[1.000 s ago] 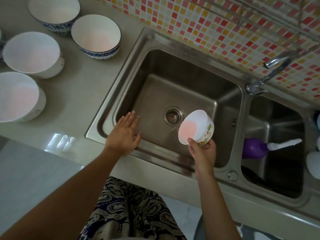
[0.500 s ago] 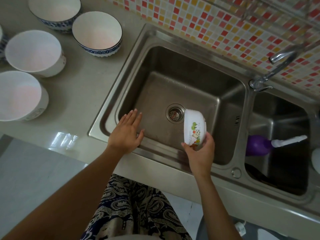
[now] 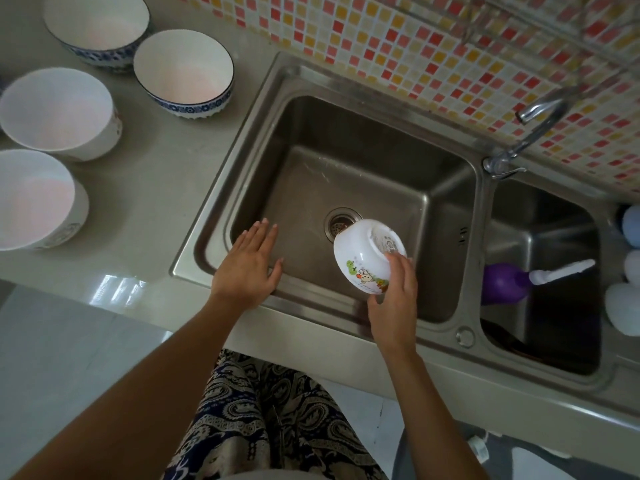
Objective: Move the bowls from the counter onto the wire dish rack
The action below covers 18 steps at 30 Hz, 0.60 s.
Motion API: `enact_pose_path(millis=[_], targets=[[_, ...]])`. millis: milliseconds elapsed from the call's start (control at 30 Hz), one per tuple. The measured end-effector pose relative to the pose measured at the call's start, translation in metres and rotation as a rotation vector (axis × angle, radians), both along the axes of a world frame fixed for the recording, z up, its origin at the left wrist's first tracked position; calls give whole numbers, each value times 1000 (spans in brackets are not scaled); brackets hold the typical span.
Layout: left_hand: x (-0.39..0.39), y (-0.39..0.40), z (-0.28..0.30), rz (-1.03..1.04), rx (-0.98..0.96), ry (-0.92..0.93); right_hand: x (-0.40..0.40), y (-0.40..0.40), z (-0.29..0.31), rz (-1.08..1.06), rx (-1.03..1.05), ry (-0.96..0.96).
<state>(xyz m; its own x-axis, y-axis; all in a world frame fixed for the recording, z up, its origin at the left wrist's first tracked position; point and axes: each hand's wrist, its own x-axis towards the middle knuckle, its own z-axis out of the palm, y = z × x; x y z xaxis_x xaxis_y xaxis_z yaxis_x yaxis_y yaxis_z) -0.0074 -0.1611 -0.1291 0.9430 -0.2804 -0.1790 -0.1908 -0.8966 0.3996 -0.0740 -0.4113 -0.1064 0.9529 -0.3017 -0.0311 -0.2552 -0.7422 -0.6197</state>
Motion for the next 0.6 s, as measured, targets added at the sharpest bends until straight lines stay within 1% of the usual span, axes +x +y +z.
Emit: enact_pose_path(millis=[200,267,367,400,500,600], targets=[[-3,-1,7,37,-60,-20,4,5,23,-326,414,72],[-3,-1,8,30,-64,-5,5,2,27,-413,650,103],[-3,-1,11,24,-75,12,8,-5,40,-569,1096,163],[-3,-2,13,24,-76,9,8,-7,46,-601,1180,185],[2,-9,28,25,-81,-34,11,-14,63,-659,1284,206],[28,-22,57,-4,-95,-133,17,-20,87,-634,1342,185]])
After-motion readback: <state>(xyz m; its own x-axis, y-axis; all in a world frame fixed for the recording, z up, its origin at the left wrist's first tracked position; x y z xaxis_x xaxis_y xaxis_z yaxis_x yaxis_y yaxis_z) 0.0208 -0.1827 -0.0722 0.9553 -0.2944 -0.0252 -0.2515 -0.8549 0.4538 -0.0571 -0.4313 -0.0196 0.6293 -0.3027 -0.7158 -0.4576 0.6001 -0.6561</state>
